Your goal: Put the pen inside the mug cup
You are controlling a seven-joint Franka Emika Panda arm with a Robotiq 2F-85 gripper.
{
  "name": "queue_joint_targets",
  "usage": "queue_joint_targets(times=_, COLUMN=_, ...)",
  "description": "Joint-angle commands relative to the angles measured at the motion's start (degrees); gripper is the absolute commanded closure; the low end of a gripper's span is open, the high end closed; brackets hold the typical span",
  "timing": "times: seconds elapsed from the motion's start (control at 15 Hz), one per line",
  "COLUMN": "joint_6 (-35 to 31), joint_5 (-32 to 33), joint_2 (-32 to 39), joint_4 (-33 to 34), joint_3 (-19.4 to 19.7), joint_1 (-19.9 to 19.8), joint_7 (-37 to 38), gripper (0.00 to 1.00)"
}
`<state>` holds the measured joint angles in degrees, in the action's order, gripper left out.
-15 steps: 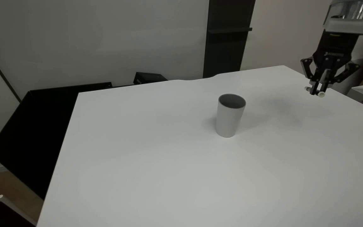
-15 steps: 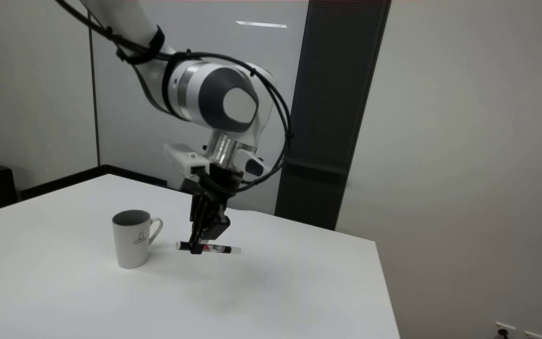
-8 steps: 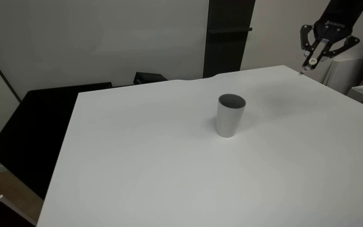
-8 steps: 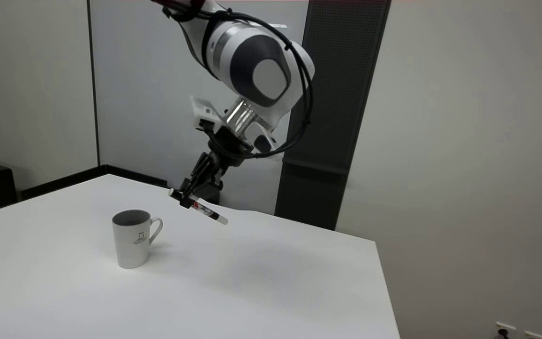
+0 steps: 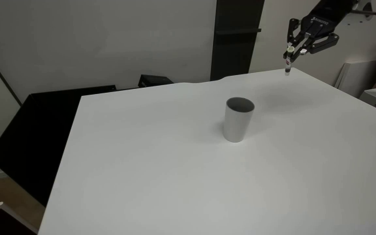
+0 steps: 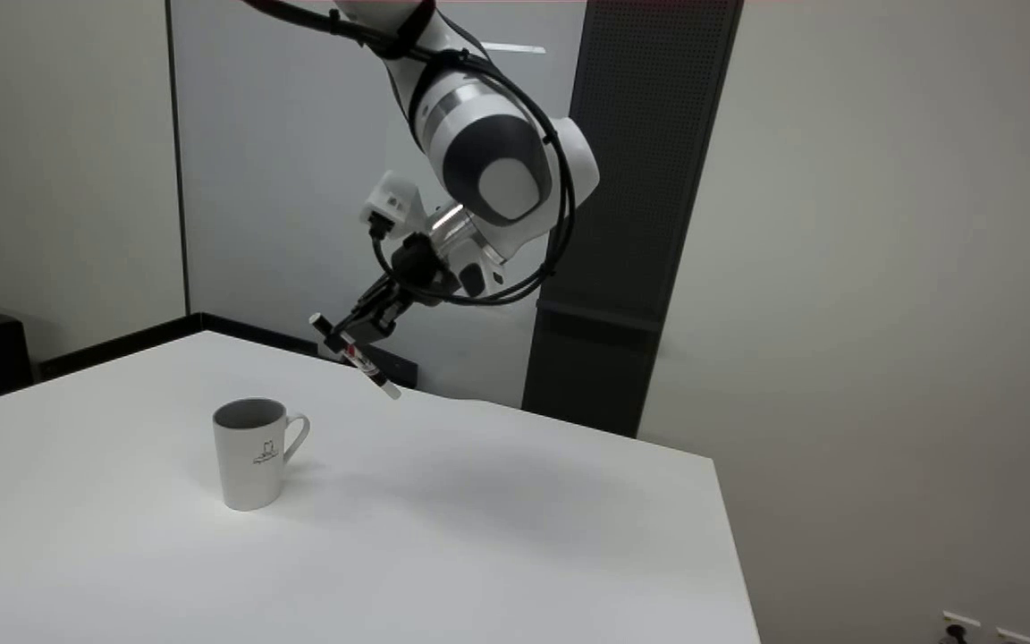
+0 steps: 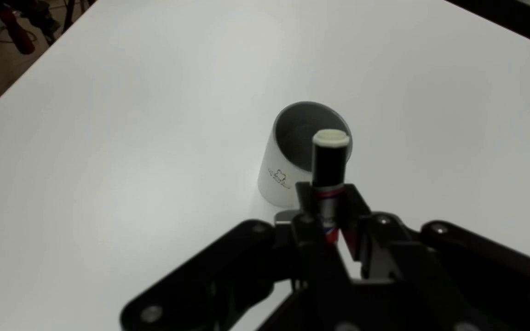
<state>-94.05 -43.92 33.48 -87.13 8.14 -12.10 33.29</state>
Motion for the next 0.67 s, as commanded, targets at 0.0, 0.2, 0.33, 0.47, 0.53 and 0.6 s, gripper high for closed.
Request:
queue_joint_targets(times=0.0, joint_6=2.53, joint_5=-2.92, joint_2=3.47, joint_4=6.24, joint_3=-1.22, joint_1=0.62, joint_7=6.05, gripper=0.93)
queue_joint_targets(times=0.2, joint_6=2.44, joint_5=-4.92, joint_2=4.39, joint_4=7.55, joint_3=-2.65, joint_1=1.75, joint_7=6.52, gripper=0.93)
queue_joint_targets(times=0.33, joint_6=2.64, joint_5=-6.20, joint_2=4.83, joint_4=7.62, joint_3=-3.61, joint_1=2.68, joint_7=6.90, gripper=0.93)
queue_joint_targets(times=0.47, joint_6=2.94, joint_5=-6.88, joint_2=5.21, joint_4=7.39, joint_3=-4.31, joint_1=3.90, joint_7=7.29, gripper=0.93)
queue_joint_targets(times=0.53, joint_6=3.15, joint_5=-7.00, joint_2=5.43, joint_4=7.31, joint_3=-4.60, joint_1=4.47, joint_7=7.35, gripper=0.93)
queue_joint_targets(times=0.6, joint_6=3.28, joint_5=-7.22, joint_2=5.65, joint_4=7.21, joint_3=-4.83, joint_1=4.98, joint_7=7.66, gripper=0.93)
